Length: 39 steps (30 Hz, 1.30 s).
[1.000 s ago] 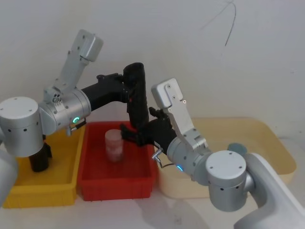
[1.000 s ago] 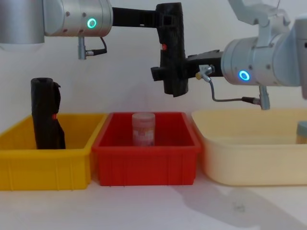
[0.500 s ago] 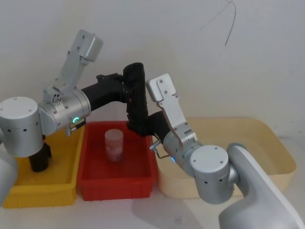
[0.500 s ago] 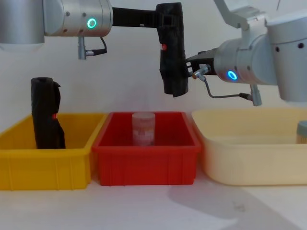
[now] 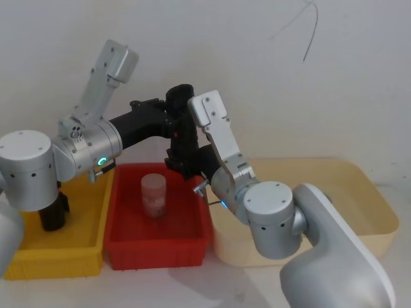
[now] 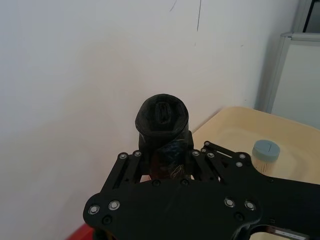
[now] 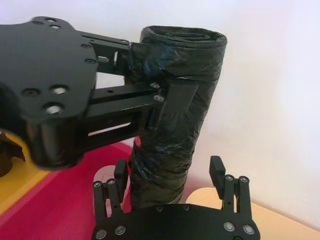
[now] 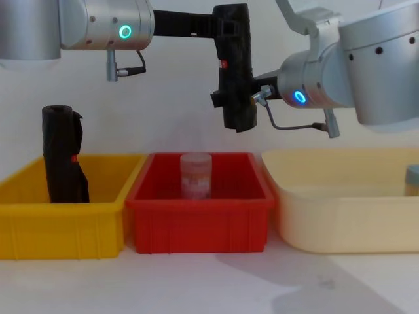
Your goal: Pick up the garbage bag with the one hand and transfer it to the other hand.
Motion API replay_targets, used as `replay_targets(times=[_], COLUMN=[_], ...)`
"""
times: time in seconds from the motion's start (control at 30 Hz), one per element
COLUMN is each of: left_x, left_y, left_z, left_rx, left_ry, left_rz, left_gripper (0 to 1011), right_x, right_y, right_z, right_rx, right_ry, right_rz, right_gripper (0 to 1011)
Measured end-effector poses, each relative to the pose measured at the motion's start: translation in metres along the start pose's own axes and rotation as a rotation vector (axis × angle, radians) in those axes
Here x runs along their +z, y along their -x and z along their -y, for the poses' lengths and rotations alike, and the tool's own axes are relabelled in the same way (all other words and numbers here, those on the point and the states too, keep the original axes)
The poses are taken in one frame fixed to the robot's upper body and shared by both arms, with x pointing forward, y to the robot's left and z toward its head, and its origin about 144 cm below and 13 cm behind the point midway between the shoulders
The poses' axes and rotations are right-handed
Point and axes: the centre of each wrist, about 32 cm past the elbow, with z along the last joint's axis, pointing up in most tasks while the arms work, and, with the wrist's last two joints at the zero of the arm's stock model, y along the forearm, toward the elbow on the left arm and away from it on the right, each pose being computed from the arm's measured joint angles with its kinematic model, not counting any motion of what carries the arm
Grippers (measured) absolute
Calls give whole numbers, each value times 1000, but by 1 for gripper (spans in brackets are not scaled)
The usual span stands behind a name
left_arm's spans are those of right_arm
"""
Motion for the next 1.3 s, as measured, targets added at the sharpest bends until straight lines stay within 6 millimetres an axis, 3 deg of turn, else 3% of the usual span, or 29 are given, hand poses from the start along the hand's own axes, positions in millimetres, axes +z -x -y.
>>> replay_targets(times=[0.4, 0.7, 0.83, 0.93, 1.3], left_x=[0, 0, 0, 0, 0], left_y=[0, 0, 0, 0, 0], left_z=[0, 0, 0, 0, 0], left_rx=[0, 0, 0, 0, 0], left_ry=[0, 0, 0, 0, 0], left_rz=[0, 0, 0, 0, 0], left_gripper=[345, 345, 345, 345, 345], right_x=[2, 2, 2, 2, 2], right_y=[3, 4, 5, 5, 6], right_z=[-17, -24, -26, -27, -29], right_rx=[-51, -73, -78, -80, -86], right_ry=[11, 13, 14, 13, 14], right_rz=[-36, -47, -50, -52, -55], right_gripper=[987, 792, 631, 566, 559])
